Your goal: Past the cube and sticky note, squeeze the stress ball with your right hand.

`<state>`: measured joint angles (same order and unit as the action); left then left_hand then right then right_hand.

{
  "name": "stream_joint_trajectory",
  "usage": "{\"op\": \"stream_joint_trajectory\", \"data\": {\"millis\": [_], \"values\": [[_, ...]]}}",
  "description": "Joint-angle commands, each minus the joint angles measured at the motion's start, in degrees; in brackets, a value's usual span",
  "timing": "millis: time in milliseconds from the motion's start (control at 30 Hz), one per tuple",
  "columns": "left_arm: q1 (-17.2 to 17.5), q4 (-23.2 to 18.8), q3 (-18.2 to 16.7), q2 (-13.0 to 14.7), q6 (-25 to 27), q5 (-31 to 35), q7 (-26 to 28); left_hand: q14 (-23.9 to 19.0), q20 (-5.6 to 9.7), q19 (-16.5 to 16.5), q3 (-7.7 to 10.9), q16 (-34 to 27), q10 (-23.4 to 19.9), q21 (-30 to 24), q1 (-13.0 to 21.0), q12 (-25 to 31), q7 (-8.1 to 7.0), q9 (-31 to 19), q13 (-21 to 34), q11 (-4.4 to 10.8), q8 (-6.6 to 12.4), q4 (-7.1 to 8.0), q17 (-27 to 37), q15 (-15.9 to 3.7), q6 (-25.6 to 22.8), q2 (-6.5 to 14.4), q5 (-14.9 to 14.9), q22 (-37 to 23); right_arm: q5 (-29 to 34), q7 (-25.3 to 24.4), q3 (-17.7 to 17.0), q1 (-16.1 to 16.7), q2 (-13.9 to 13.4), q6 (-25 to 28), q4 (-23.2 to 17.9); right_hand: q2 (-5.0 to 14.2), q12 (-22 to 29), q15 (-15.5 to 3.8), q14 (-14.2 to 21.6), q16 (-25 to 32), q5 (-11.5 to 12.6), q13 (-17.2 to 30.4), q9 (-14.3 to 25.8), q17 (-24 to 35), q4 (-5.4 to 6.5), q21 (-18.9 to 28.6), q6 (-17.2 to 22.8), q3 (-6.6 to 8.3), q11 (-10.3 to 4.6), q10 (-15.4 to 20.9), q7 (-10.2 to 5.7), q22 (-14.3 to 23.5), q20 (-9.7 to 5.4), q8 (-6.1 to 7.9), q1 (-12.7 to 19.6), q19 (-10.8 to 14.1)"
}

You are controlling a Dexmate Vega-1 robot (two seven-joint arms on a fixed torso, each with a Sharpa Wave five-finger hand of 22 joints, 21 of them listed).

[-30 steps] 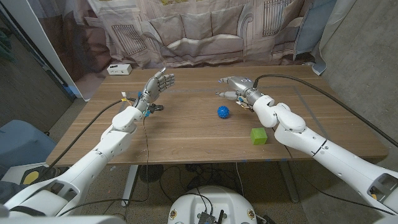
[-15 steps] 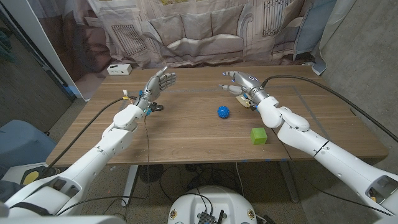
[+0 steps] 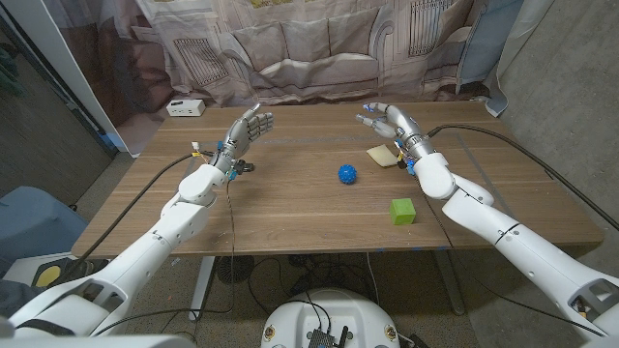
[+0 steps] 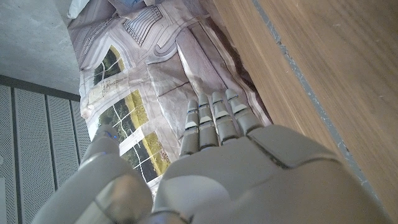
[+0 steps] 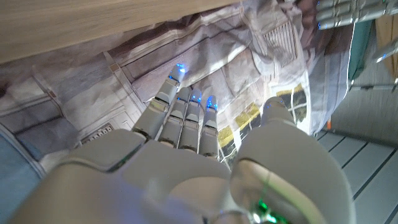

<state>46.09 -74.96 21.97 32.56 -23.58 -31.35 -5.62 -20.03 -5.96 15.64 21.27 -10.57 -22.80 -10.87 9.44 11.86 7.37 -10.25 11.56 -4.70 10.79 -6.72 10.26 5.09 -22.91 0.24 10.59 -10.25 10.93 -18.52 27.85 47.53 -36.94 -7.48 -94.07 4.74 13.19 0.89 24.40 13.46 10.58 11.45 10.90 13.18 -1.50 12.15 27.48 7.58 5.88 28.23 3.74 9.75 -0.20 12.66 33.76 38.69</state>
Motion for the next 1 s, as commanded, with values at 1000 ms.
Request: {"op": "stream_joint_trajectory", "data": {"millis": [1000], "values": [[2.4, -1.9, -0.2, 0.8, 1.2, -0.2, 1.0, 2.2, 0.55, 0.1, 0.07, 0.3, 0.9, -0.3, 0.3, -0.1, -0.26, -0.3, 0.3, -0.06, -0.08, -0.48, 0.1, -0.26, 0.7, 0.7, 0.0, -0.1, -43.1, 22.0, -7.6, 2.2, 3.8, -15.7, 17.8, -3.73, -2.9, 1.91, -15.0, -2.8, 0.6, -0.1, 0.0, -0.4, -0.44, -1.5, -11.6, -3.11, 1.45, -12.6, 0.86, 0.0, -0.19, -2.85, -7.5, -17.5]]}}
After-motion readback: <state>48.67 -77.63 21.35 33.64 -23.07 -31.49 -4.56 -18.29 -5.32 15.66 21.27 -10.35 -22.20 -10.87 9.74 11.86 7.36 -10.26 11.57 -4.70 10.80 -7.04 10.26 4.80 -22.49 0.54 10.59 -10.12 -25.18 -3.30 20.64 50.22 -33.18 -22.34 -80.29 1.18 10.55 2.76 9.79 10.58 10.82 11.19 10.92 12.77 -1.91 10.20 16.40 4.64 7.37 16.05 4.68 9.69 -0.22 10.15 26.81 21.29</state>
